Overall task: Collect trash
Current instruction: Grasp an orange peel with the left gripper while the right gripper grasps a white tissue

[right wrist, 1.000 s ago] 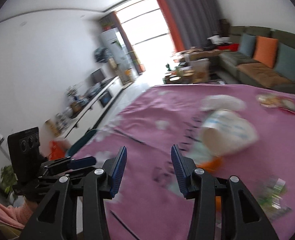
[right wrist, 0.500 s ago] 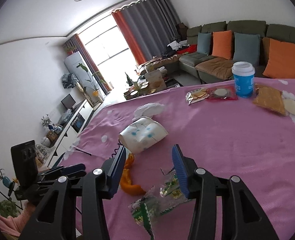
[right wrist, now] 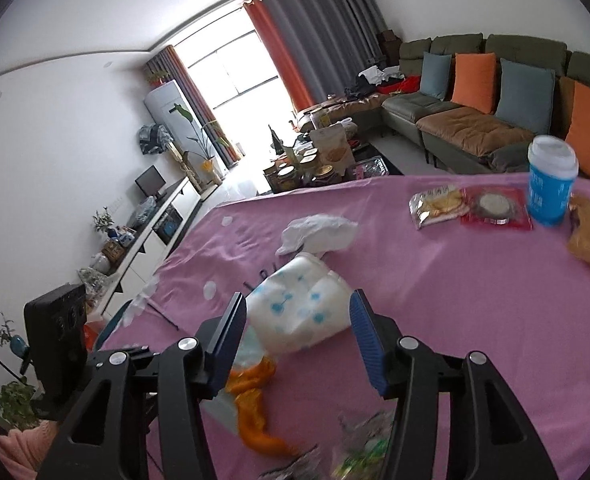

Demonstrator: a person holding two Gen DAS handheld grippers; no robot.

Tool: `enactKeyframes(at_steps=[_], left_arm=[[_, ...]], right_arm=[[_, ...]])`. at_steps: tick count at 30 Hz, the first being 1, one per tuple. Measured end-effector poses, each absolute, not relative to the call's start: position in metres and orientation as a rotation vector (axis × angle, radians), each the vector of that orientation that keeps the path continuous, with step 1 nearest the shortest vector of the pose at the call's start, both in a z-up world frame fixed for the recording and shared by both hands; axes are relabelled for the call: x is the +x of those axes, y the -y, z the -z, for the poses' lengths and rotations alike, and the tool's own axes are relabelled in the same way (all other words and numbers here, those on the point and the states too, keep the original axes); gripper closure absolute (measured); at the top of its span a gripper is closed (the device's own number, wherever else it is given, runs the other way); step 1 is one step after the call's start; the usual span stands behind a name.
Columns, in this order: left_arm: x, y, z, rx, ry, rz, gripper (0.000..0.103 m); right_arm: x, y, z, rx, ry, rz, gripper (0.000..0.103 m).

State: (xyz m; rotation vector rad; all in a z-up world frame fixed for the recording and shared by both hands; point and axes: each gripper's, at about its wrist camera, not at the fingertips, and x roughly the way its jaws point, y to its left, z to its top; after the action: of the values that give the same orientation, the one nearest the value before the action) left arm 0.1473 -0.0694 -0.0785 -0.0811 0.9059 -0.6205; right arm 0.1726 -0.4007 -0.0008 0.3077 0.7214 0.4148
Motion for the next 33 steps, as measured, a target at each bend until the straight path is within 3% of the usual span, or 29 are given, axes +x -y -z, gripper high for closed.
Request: enactKeyframes(at_steps=[1,3,15,17,19,26,28,29,31,33], left_arm=[[0.149,0.071,0.08,-0.084,-0.917,0.629,0.076],[0.15,0.073,0.083,-0.079,-0.929,0.629,0.082],[0.153,0.081,0.083,-0.048,-0.928,0.623,0.088],[0.154,0.081,0.082,-0.044,-0.924,0.616,0.078],[0.153,0.081,0.08,-0.042,-0.915,0.615,0.065],[0.162,0.085,0.081,-0.037,-0.935,0.64,0.063],[0.164,0.087,0.081,-0.042,-0.94,0.649,0.063],[0.165,0.088,0.082,-0.044,-0.943,0.651,0.064],[0.167,0.088,0.083,-0.047,-0.95,0.66,0.075],[0.169,0.089,0.084,-0.052,-0.953,0.662,0.078]], right_arm=[[0.176,0.401,0.0,0.307,-0.723,-0.417,0.052],[0.18,0.401,-0.002,0.295,-0.725,-0.419,0.052],[0.258,0.385,-0.008,0.198,-0.827,-0.426,0.049],[0.278,0.378,0.0,0.184,-0.877,-0.444,0.042],[0.292,0.375,0.006,0.166,-0.903,-0.42,0.042],[0.318,0.366,0.032,0.165,-1.011,-0.434,0.041],[0.32,0.367,0.037,0.169,-1.024,-0.435,0.052],[0.319,0.366,0.038,0.171,-1.028,-0.444,0.066],[0.32,0.364,0.038,0.158,-1.029,-0.453,0.076],[0.317,0.362,0.036,0.137,-1.013,-0.451,0.091]])
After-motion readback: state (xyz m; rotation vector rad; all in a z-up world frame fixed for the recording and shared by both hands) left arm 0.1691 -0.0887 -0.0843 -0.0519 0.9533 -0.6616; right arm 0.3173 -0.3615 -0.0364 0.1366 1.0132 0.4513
